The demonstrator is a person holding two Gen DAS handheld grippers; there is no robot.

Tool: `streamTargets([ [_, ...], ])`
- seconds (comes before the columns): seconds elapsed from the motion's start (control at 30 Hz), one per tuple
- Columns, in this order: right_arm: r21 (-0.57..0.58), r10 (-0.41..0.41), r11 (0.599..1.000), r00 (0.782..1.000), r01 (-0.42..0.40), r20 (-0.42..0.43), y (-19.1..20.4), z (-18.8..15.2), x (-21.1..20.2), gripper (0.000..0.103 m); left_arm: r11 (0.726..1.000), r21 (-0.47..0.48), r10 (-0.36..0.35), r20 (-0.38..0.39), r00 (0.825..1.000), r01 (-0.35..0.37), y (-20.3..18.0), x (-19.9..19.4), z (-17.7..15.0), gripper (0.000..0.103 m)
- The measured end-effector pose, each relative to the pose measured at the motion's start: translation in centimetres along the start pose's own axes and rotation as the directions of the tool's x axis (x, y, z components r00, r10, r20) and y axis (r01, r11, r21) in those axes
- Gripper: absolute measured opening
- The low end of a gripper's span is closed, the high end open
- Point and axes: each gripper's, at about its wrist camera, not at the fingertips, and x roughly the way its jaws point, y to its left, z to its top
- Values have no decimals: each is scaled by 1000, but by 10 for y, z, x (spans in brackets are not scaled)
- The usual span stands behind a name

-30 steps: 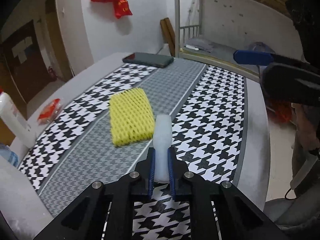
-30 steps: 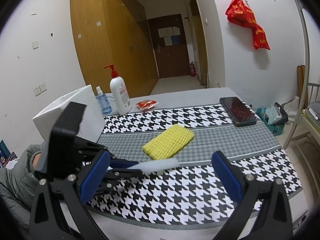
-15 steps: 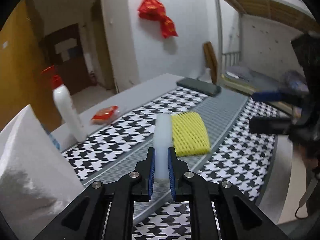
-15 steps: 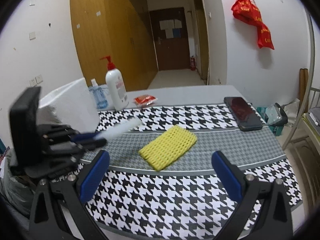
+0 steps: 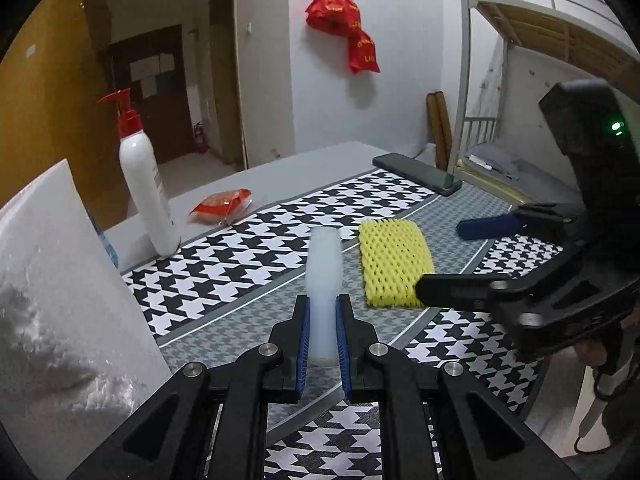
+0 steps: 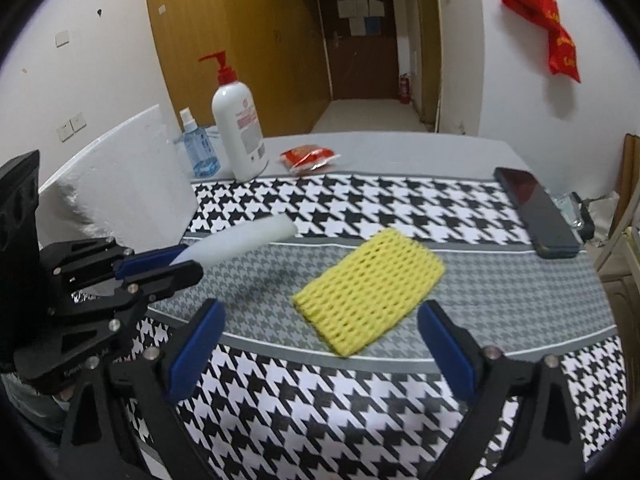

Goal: Organize soft objects
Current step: 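Lower the right gripper onto the yellow foam net sponge and close it while left gripper holds the roll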

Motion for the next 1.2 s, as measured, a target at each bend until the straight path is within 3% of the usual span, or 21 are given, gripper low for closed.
streamTargets([
  [0.23, -2, -12, 1000, 999, 12, -51, -1, 5, 18, 84, 1000, -2, 8, -22, 1000, -8, 1, 5, -3, 15],
  [0.6, -14, -43, 999, 992, 42, -115, -2, 2, 43, 58, 1000, -26, -8, -38, 999, 7, 6, 10, -4, 15],
  [1.2, -33, -87, 996, 988, 83, -130, 1, -1, 51, 50, 999, -43, -5, -56, 998, 3, 10, 16, -6, 16],
])
